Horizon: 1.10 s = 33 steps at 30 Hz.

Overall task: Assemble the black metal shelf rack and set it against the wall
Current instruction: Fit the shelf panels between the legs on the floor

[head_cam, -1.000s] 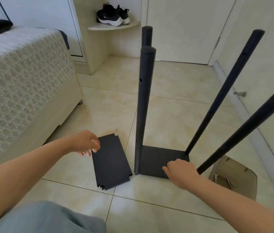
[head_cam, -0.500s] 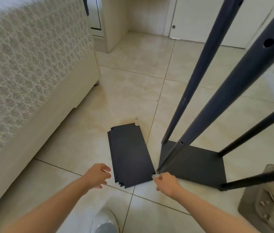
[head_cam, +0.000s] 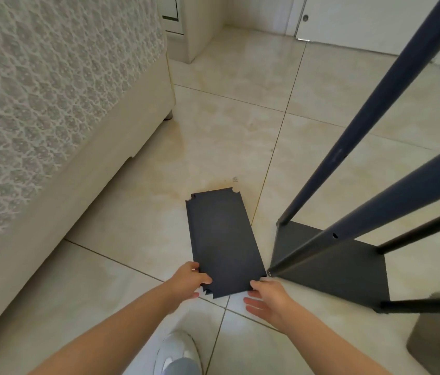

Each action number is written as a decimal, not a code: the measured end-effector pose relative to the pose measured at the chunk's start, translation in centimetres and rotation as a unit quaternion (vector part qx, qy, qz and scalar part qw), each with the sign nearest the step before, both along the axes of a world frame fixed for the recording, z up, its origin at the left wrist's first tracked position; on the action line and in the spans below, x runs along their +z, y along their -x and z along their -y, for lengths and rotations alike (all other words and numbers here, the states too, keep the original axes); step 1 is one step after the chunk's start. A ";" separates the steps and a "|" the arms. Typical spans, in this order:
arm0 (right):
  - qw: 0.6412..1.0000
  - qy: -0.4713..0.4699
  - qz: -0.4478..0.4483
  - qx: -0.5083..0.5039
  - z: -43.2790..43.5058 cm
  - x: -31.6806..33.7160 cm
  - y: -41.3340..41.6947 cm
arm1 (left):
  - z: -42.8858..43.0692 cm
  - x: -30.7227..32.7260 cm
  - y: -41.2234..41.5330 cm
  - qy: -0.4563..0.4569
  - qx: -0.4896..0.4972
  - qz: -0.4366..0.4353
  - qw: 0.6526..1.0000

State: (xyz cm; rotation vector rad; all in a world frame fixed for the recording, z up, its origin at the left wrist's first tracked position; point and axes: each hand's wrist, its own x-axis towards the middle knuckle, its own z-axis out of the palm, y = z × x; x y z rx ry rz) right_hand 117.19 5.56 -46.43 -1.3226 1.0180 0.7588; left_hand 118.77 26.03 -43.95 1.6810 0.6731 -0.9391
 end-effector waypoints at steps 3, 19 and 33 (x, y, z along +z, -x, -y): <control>0.999 -0.020 -0.001 -0.027 -0.3 0.1 0.1 | -0.1 -0.3 0.0 0.020 0.050 -0.005 0.999; 0.978 -0.186 0.050 -0.082 0.2 6.2 -1.5 | -3.6 3.2 -2.2 0.088 0.135 0.047 0.986; 0.957 -0.275 0.081 -0.048 1.4 20.2 -1.2 | -6.4 18.7 -4.0 0.109 0.192 0.156 0.963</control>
